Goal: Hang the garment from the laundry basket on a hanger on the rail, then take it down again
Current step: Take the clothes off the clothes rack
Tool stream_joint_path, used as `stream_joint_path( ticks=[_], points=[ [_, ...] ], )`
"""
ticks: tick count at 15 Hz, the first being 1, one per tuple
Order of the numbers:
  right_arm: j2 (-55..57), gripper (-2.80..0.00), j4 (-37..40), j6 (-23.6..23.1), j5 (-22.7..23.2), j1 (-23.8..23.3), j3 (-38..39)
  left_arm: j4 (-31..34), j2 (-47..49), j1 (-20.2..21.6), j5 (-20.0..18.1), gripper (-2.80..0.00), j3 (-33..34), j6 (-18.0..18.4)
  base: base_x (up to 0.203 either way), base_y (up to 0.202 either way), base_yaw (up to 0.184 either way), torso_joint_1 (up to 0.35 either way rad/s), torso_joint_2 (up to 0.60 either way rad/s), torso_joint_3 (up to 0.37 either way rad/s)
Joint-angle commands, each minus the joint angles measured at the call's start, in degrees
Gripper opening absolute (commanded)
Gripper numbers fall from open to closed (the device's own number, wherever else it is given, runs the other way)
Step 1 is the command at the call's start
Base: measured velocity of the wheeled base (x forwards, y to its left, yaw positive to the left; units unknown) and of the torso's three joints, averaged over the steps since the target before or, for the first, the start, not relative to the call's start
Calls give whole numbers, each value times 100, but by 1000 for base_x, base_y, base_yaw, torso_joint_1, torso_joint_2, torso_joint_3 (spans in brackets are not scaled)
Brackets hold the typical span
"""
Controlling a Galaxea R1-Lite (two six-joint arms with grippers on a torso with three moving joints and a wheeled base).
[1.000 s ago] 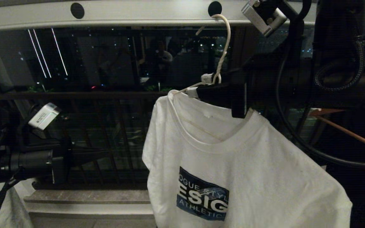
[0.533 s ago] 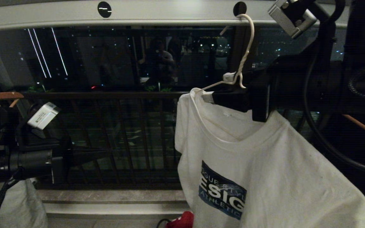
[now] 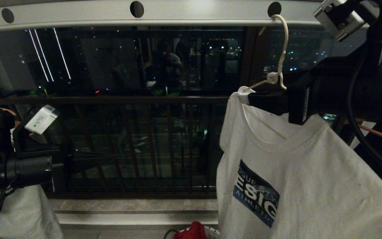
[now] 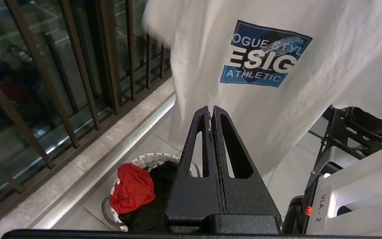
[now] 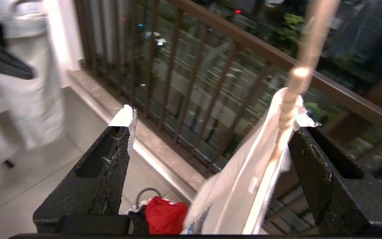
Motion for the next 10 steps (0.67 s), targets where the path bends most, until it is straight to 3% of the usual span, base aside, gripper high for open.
stream_joint_path(
  ticks=[1, 10],
  points=[
    [3, 0, -6, -6, -33, -108, 7, -10, -86, 0, -31, -280, 5, 5, 0, 0, 0, 0, 0, 0],
    [-149, 0, -109, 17, -130, -73, 85, -10, -71, -3, -31, -280, 31, 5, 0, 0, 0, 0, 0, 0]
  ],
)
